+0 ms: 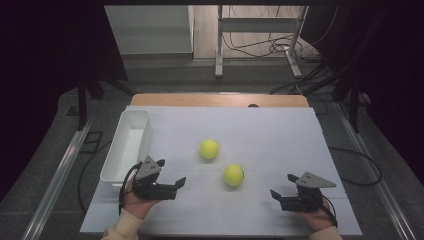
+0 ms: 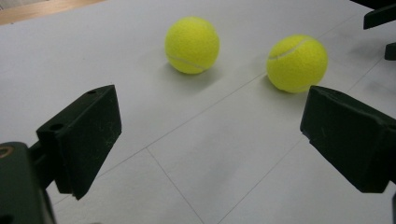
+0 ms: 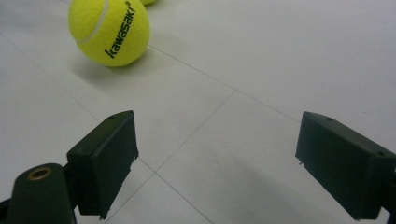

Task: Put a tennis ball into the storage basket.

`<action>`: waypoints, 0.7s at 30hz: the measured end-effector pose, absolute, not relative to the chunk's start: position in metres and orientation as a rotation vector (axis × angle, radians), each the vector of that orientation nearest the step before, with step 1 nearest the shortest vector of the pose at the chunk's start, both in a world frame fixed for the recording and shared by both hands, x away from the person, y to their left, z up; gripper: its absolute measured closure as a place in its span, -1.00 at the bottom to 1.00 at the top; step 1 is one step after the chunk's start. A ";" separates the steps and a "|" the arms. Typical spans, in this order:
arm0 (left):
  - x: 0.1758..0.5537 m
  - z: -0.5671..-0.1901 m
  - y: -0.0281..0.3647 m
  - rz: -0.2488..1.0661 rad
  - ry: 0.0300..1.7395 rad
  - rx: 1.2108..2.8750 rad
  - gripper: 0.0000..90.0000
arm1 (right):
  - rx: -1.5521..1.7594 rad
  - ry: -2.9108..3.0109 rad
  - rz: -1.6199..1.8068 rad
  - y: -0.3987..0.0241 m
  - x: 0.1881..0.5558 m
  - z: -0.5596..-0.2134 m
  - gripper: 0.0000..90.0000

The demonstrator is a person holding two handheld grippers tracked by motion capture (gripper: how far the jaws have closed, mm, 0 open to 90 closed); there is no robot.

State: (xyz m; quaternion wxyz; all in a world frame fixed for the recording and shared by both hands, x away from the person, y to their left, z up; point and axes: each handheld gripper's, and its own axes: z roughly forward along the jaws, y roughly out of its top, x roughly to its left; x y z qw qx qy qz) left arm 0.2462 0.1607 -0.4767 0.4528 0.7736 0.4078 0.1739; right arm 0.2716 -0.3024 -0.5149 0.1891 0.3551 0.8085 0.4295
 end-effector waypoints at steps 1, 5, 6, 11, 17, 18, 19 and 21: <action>0.247 -0.476 0.160 0.432 1.008 1.910 -0.86 | 0.997 2.276 1.205 -0.302 0.272 -0.515 -0.71; 0.250 -0.472 0.159 0.426 1.005 1.903 -0.86 | 1.006 2.279 1.189 -0.302 0.273 -0.516 -0.71; 0.251 -0.472 0.159 0.422 1.003 1.902 -0.86 | 1.006 2.280 1.187 -0.302 0.273 -0.516 -0.71; 0.253 -0.472 0.158 0.418 1.004 1.908 -0.87 | 1.008 2.283 1.186 -0.302 0.273 -0.516 -0.71; 0.256 -0.470 0.158 0.408 1.010 1.897 -0.86 | 1.011 2.282 1.181 -0.302 0.273 -0.516 -0.71; 0.257 -0.469 0.157 0.405 1.010 1.895 -0.86 | 1.012 2.282 1.178 -0.302 0.273 -0.517 -0.71; 0.258 -0.468 0.157 0.401 1.008 1.891 -0.86 | 1.013 2.282 1.176 -0.302 0.273 -0.517 -0.71; 0.261 -0.466 0.156 0.397 1.004 1.887 -0.86 | 1.015 2.281 1.170 -0.302 0.273 -0.517 -0.71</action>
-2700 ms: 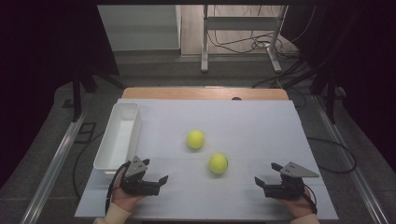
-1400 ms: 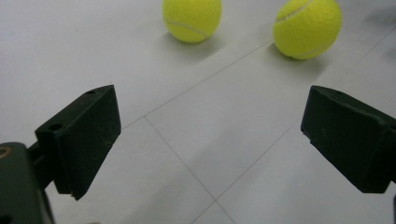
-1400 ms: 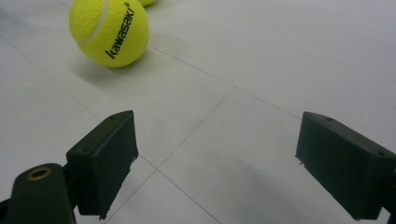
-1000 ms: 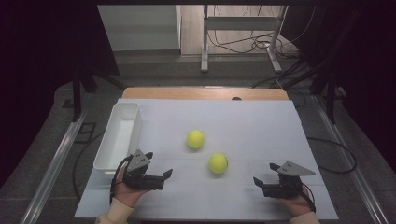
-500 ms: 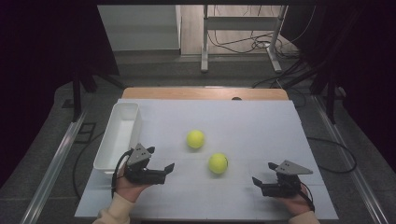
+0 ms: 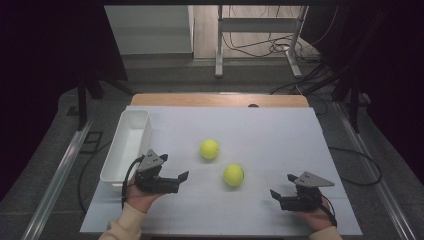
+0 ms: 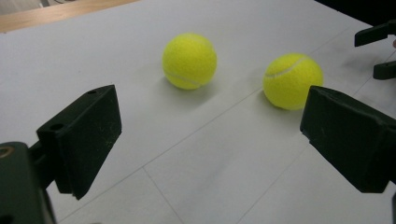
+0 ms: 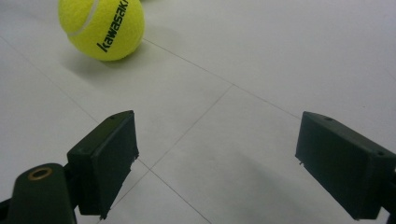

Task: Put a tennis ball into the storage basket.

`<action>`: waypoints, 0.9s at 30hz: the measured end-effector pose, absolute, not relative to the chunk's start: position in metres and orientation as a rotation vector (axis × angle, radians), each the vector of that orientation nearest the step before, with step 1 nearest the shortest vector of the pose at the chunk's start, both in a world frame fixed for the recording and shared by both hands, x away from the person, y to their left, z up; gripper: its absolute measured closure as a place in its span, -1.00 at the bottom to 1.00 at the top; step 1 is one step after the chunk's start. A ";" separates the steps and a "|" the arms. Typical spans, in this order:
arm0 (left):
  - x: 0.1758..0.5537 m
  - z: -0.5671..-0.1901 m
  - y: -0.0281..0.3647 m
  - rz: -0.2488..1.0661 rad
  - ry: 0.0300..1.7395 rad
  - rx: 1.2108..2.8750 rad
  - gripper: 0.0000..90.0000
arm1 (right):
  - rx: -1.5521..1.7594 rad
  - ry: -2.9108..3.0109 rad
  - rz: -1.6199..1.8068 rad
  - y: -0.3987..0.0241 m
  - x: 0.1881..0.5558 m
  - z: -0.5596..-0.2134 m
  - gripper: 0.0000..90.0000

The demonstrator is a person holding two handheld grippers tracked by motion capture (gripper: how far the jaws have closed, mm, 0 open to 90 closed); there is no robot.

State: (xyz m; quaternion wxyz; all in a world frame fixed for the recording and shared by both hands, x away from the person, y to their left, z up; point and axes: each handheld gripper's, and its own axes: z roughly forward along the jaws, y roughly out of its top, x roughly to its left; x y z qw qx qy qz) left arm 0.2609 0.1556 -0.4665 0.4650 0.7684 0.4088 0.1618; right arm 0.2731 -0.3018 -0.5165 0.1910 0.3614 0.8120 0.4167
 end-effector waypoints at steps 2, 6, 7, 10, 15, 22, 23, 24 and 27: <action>0.264 -0.465 0.154 0.396 1.006 1.885 -0.86 | 1.015 2.280 1.169 -0.302 0.273 -0.517 -0.71; 0.269 -0.463 0.150 0.391 0.992 1.888 -0.86 | 1.012 2.282 1.166 -0.302 0.273 -0.517 -0.71; 0.270 -0.463 0.149 0.392 0.988 1.891 -0.86 | 1.012 2.281 1.164 -0.302 0.273 -0.517 -0.71; 0.274 -0.464 0.145 0.385 0.981 1.901 -0.86 | 1.015 2.274 1.164 -0.302 0.273 -0.517 -0.71; 0.280 -0.463 0.139 0.379 0.976 1.916 -0.85 | 1.022 2.269 1.164 -0.303 0.274 -0.517 -0.71; 0.285 -0.459 0.127 0.390 0.960 1.941 -0.85 | 1.020 2.272 1.160 -0.303 0.274 -0.517 -0.71; 0.286 -0.458 0.126 0.388 0.957 1.944 -0.85 | 1.020 2.271 1.160 -0.303 0.274 -0.517 -0.71; 0.287 -0.457 0.124 0.390 0.953 1.946 -0.85 | 1.020 2.271 1.160 -0.303 0.274 -0.517 -0.71; 0.290 -0.456 0.120 0.383 0.946 1.950 -0.85 | 1.018 2.273 1.156 -0.303 0.274 -0.517 -0.70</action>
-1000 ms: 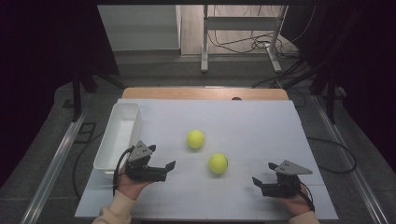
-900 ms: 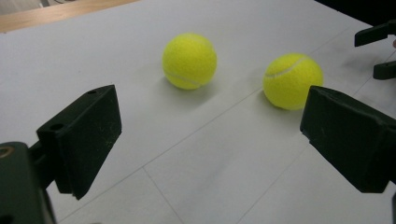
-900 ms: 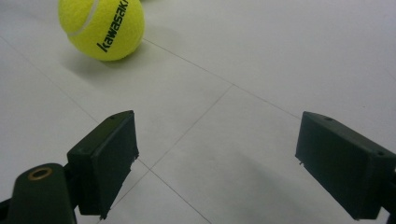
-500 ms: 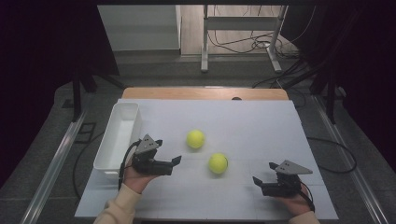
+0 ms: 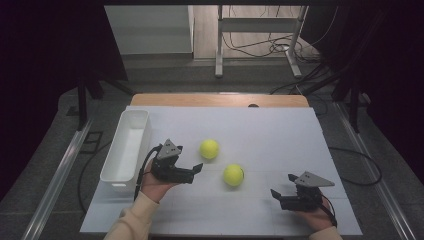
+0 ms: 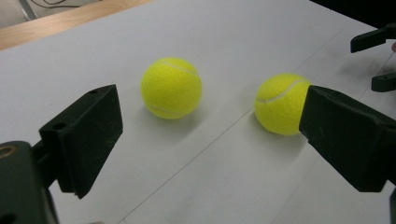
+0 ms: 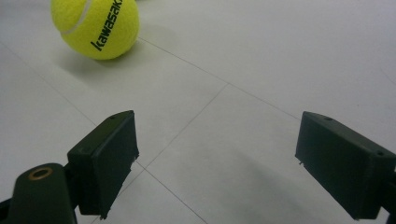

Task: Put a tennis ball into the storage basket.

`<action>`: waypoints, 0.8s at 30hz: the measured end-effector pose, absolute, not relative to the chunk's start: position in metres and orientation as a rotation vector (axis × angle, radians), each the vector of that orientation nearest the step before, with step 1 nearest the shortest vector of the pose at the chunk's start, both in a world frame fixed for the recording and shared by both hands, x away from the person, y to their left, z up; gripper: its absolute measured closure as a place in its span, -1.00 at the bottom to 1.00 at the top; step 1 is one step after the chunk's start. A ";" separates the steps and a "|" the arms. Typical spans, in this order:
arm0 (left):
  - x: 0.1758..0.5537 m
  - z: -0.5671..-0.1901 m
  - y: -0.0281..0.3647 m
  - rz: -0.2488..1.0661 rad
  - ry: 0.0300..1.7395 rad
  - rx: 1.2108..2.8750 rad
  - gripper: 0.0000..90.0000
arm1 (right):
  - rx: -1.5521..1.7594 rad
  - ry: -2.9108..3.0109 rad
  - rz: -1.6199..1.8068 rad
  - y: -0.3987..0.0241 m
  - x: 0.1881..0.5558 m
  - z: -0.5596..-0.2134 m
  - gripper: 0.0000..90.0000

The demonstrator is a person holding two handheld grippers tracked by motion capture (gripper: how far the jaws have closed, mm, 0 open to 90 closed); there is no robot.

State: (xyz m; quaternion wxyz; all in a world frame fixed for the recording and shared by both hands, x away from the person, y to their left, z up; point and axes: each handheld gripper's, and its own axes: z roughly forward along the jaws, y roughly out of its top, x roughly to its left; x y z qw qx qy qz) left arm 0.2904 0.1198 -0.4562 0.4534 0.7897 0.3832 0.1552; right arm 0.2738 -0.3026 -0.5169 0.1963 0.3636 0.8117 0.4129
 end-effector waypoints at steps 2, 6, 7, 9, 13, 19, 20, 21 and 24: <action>0.293 -0.456 0.117 0.382 0.940 1.957 -0.85 | 1.018 2.274 1.155 -0.303 0.274 -0.517 -0.70; 0.297 -0.454 0.111 0.378 0.926 1.964 -0.85 | 1.017 2.275 1.154 -0.303 0.274 -0.517 -0.70; 0.298 -0.453 0.110 0.376 0.925 1.966 -0.85 | 1.017 2.275 1.154 -0.303 0.274 -0.517 -0.70; 0.301 -0.453 0.106 0.366 0.920 1.968 -0.85 | 1.017 2.276 1.153 -0.303 0.274 -0.517 -0.70; 0.304 -0.453 0.103 0.357 0.918 1.970 -0.84 | 1.016 2.276 1.152 -0.303 0.274 -0.517 -0.70; 0.310 -0.453 0.099 0.347 0.923 1.978 -0.85 | 1.016 2.277 1.152 -0.302 0.274 -0.517 -0.70; 0.311 -0.453 0.099 0.346 0.922 1.978 -0.85 | 1.014 2.276 1.152 -0.302 0.274 -0.517 -0.70; 0.312 -0.453 0.098 0.345 0.923 1.980 -0.85 | 1.015 2.277 1.153 -0.302 0.274 -0.517 -0.70; 0.315 -0.453 0.096 0.339 0.923 1.982 -0.85 | 1.013 2.276 1.152 -0.302 0.274 -0.517 -0.70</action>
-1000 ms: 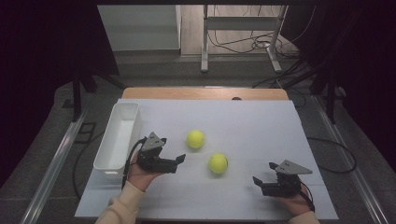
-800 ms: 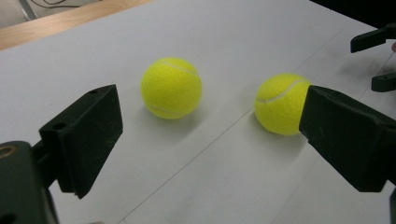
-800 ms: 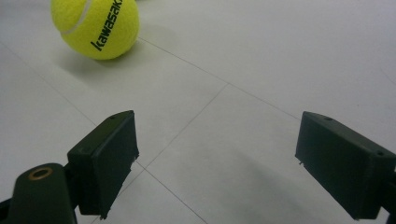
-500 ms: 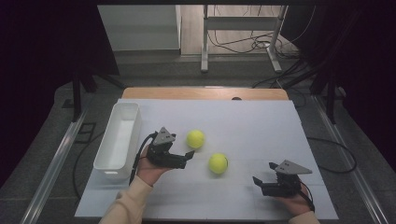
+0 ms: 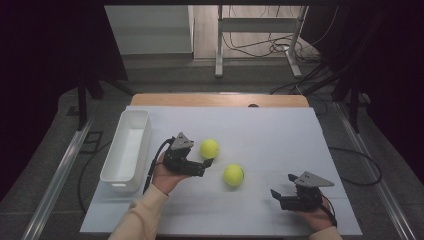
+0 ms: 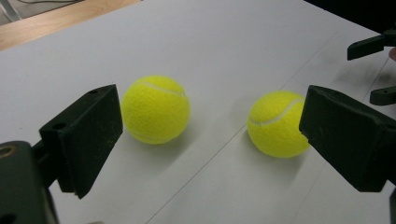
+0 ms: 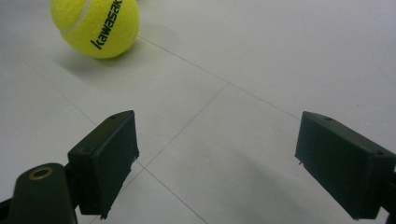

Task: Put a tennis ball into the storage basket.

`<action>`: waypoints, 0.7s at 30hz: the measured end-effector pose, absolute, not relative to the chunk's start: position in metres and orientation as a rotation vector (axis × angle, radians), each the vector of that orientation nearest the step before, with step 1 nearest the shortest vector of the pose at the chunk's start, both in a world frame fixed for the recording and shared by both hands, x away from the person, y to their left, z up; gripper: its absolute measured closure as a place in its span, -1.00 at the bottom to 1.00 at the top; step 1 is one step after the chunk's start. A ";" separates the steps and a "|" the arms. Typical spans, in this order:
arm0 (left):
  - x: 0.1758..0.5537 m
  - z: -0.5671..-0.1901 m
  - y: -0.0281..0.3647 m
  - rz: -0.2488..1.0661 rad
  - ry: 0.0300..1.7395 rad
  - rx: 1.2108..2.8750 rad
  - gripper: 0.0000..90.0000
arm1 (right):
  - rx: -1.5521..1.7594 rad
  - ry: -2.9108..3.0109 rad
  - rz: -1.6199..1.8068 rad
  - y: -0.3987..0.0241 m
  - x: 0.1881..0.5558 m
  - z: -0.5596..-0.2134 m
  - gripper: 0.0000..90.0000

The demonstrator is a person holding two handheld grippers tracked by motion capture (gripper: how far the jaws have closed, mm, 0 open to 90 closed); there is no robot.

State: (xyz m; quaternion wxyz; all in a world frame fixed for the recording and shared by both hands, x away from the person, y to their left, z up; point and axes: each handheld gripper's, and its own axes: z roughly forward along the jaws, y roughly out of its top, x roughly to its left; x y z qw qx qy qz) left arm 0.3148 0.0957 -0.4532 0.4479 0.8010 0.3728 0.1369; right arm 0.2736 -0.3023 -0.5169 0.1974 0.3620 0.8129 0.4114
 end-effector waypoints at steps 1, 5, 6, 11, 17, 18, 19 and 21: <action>0.316 -0.454 0.095 0.336 0.922 1.986 -0.85 | 1.013 2.273 1.150 -0.302 0.274 -0.517 -0.70; 0.318 -0.455 0.093 0.331 0.924 1.994 -0.85 | 1.013 2.266 1.155 -0.303 0.274 -0.517 -0.70; 0.318 -0.455 0.092 0.329 0.926 1.994 -0.85 | 1.014 2.265 1.156 -0.303 0.274 -0.517 -0.70; 0.321 -0.457 0.089 0.322 0.923 2.011 -0.85 | 1.010 2.265 1.152 -0.303 0.273 -0.516 -0.70; 0.329 -0.461 0.084 0.310 0.930 2.032 -0.85 | 1.009 2.265 1.145 -0.303 0.273 -0.516 -0.70; 0.332 -0.463 0.083 0.310 0.930 2.036 -0.85 | 1.009 2.265 1.144 -0.303 0.273 -0.516 -0.70; 0.334 -0.464 0.081 0.306 0.932 2.038 -0.85 | 1.009 2.265 1.143 -0.303 0.273 -0.516 -0.70; 0.337 -0.465 0.079 0.305 0.934 2.048 -0.85 | 1.009 2.265 1.141 -0.303 0.273 -0.516 -0.70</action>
